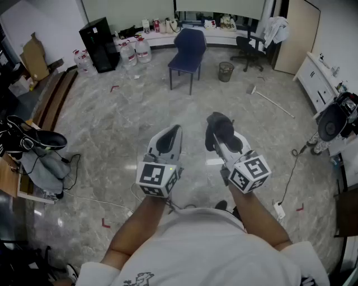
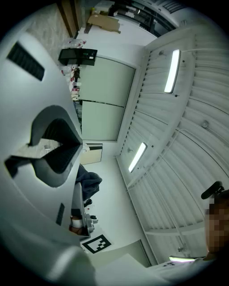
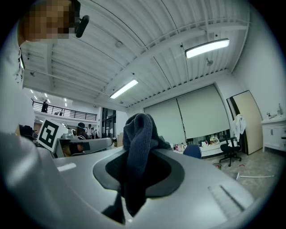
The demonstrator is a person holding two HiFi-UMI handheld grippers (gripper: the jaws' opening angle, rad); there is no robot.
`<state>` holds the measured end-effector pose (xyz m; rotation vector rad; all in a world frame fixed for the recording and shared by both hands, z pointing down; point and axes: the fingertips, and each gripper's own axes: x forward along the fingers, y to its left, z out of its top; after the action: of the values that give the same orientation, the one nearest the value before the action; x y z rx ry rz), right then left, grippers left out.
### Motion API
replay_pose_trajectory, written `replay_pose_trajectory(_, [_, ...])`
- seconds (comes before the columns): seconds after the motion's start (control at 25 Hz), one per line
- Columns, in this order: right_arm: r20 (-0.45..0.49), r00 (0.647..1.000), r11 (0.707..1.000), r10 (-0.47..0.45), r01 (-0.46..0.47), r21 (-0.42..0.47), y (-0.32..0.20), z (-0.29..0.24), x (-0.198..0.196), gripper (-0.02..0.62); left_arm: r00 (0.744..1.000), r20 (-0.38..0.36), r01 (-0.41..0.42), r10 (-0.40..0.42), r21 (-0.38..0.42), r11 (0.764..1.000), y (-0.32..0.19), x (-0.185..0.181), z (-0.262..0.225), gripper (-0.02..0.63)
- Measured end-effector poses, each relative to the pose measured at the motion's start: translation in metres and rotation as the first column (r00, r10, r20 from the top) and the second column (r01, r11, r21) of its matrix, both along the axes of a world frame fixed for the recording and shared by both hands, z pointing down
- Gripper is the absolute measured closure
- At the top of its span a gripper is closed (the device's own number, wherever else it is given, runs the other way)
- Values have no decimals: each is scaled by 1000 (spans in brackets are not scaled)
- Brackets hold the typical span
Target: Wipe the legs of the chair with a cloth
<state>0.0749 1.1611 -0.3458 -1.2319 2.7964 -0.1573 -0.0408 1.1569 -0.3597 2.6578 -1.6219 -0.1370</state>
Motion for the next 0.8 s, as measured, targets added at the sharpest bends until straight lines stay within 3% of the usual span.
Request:
replay_pose_trajectory(0.48, [-7,1000,1000,3,-3,14,-8,0,-5,518,1000,7,9,-9,-2,1000,-6,-6,1,600])
replay_pose_trajectory(0.8, [-14,1000,1000,-8,8,-5,-42,7,11,517,1000,16,26,-27,7,1000,-40,6,2,600])
